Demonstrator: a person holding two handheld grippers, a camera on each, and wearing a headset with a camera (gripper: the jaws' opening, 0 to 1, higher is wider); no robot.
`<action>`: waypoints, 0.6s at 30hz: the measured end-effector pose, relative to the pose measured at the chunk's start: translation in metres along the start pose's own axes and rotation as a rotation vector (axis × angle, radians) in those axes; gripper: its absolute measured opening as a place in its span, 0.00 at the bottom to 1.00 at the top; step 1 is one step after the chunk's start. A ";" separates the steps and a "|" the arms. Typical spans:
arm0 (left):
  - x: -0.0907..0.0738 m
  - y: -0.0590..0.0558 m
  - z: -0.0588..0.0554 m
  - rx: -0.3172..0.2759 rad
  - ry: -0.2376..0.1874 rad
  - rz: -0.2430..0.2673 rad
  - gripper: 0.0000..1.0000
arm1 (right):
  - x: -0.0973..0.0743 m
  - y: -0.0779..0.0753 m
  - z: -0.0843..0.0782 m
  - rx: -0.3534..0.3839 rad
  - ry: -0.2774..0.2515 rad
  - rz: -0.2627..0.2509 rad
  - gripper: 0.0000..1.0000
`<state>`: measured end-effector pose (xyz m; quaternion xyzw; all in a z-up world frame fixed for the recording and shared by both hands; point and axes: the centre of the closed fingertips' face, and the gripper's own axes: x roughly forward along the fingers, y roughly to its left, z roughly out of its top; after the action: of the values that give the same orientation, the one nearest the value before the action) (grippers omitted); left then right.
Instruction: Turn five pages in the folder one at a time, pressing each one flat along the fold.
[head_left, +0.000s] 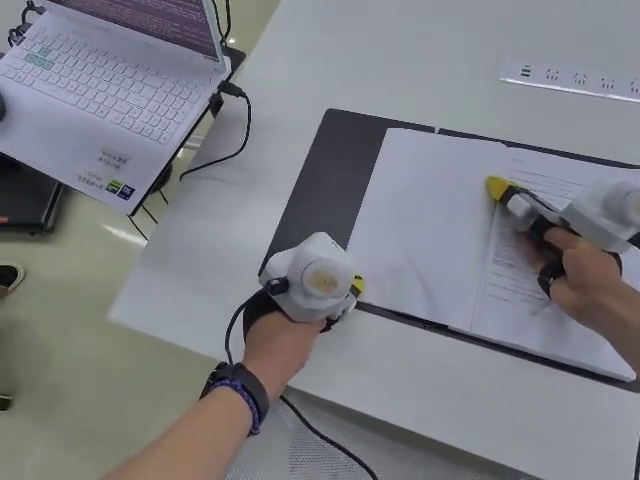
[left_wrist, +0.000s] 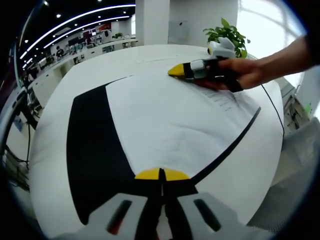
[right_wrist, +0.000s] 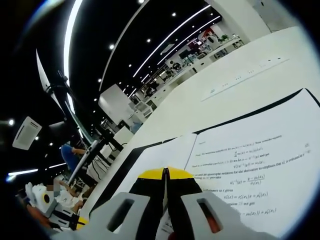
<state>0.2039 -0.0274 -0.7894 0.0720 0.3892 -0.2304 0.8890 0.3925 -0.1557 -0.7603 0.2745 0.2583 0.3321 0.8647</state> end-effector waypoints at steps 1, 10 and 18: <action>0.000 0.000 0.000 0.005 0.001 0.000 0.00 | 0.001 -0.001 0.001 0.001 -0.001 0.000 0.00; 0.001 0.000 0.000 0.017 0.000 -0.001 0.00 | 0.010 -0.007 0.011 -0.010 -0.013 -0.014 0.00; 0.002 0.001 0.001 0.018 -0.003 -0.004 0.00 | 0.020 -0.024 0.013 -0.020 -0.022 -0.026 0.00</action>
<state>0.2060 -0.0278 -0.7906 0.0788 0.3859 -0.2358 0.8884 0.4244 -0.1603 -0.7717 0.2663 0.2491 0.3205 0.8743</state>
